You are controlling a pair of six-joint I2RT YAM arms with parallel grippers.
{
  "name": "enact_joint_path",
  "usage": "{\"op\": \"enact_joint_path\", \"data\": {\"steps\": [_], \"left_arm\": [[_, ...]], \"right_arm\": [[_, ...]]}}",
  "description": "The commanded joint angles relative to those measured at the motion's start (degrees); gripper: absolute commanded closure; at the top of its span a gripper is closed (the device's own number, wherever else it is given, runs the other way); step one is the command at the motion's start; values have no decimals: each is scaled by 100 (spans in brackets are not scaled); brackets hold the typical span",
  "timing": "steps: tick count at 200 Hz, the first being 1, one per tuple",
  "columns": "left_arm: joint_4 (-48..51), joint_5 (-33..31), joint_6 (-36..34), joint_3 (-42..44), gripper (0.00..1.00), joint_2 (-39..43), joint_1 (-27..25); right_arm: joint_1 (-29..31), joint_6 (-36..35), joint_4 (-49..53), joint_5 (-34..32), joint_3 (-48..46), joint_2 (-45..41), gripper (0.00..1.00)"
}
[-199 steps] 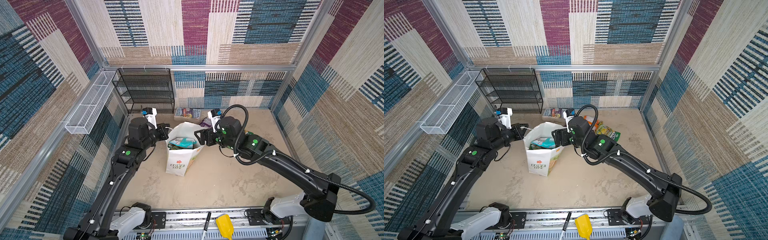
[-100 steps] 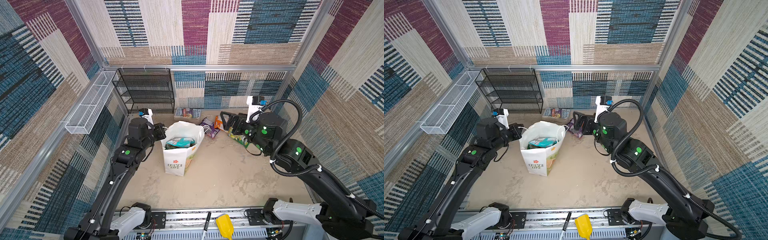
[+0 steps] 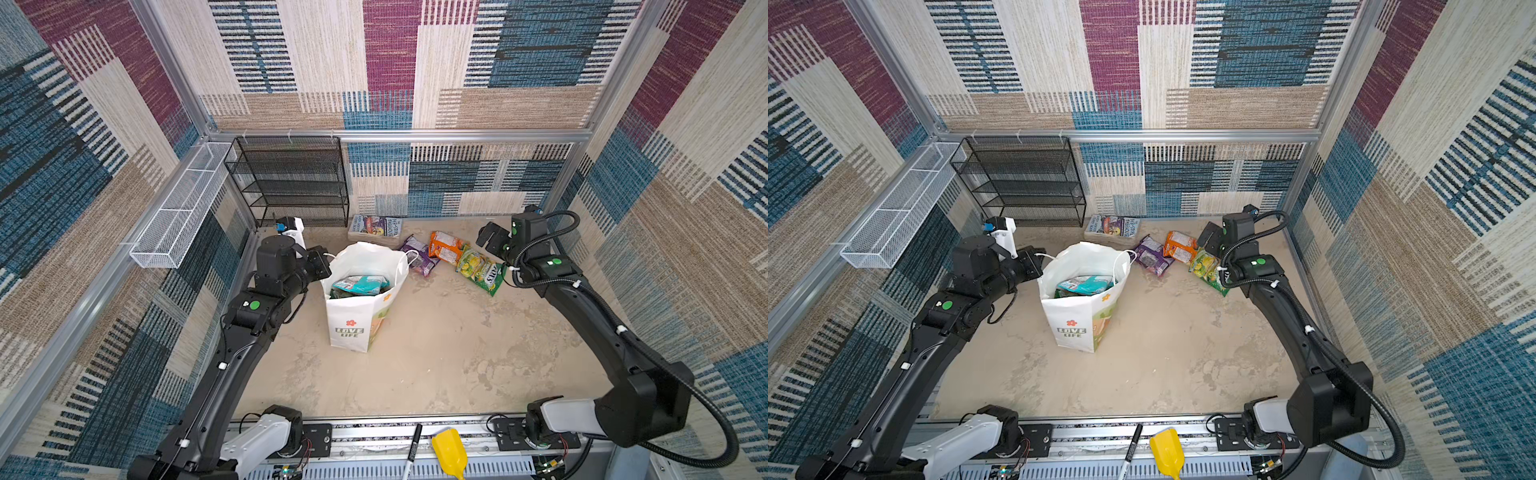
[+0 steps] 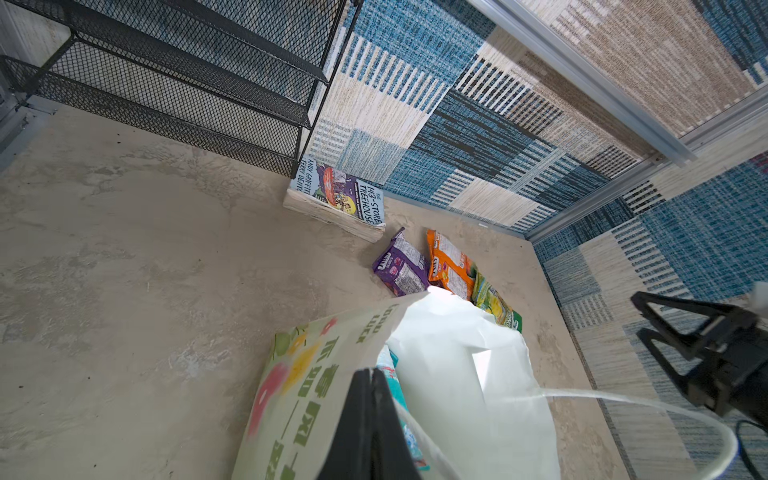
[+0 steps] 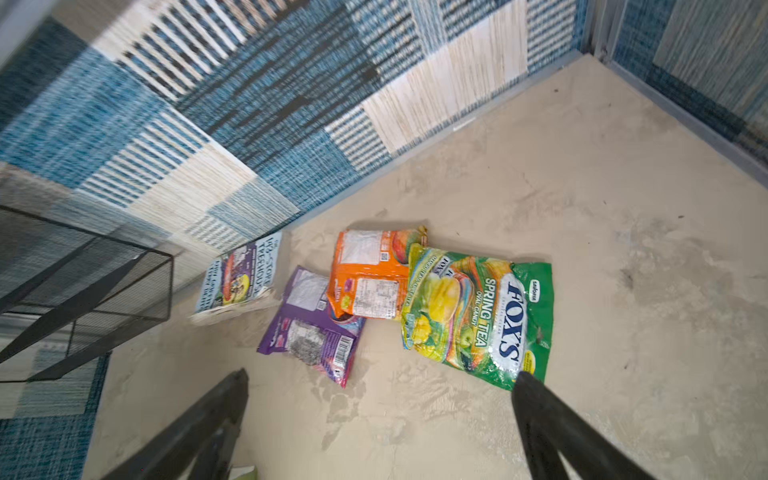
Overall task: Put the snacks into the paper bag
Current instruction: 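Lower the right gripper onto the green Fox's mango bag and grasp it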
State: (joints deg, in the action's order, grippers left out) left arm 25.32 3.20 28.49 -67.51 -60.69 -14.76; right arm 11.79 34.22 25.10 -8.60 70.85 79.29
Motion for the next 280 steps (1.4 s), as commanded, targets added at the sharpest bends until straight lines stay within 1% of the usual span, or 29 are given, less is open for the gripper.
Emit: {"op": "enact_joint_path", "data": {"steps": [1,12,27,54,92,119,141,162,168,193,205,216,217,235,248,254,266,273,280], "left_arm": [[-146,-55,38,-7,100,22,9],[-152,-39,49,-8,100,5,15],[-160,-23,60,1,100,-19,24],[-184,97,126,11,100,-22,124],[-265,214,209,62,100,-4,232],[-296,400,303,62,100,-60,348],[-351,514,387,87,100,-66,447],[-361,574,417,88,100,-75,500],[-379,605,425,89,100,-76,514],[-423,673,414,92,100,-68,551],[-462,671,427,115,100,-50,562],[-467,686,446,115,100,-49,571],[-471,688,442,115,100,-49,571],[-484,734,457,123,100,-75,571],[-531,819,453,115,100,-84,571],[-560,854,455,119,100,-84,571],[-596,907,460,130,100,-84,571],[-614,940,460,126,100,-76,572],[-640,967,471,137,100,-70,571]], "right_arm": [[-146,64,-531,-83,-73,449,0],[-185,-56,-506,-186,72,907,0],[-195,-187,-214,-308,480,1556,0],[-203,-433,-32,-24,1004,2505,0],[-201,-331,407,-199,1616,3364,1],[-195,-313,610,-204,1883,3744,0],[-195,-446,649,-36,1987,3972,0],[-180,-472,630,-18,1899,4057,0],[-173,-477,612,-34,1848,4067,2],[-44,-454,826,-587,1862,4154,3],[38,-509,832,-683,1829,4159,9],[69,-554,788,-603,1773,4156,24],[69,-555,786,-592,1765,4156,24],[103,-512,691,-501,1618,4042,54],[125,-446,631,-459,1494,3887,71],[147,-419,596,-446,1436,3805,75],[173,-390,545,-408,1329,3635,86],[178,-360,572,-397,1310,3544,90],[196,-328,609,-382,1299,3437,92]]}}
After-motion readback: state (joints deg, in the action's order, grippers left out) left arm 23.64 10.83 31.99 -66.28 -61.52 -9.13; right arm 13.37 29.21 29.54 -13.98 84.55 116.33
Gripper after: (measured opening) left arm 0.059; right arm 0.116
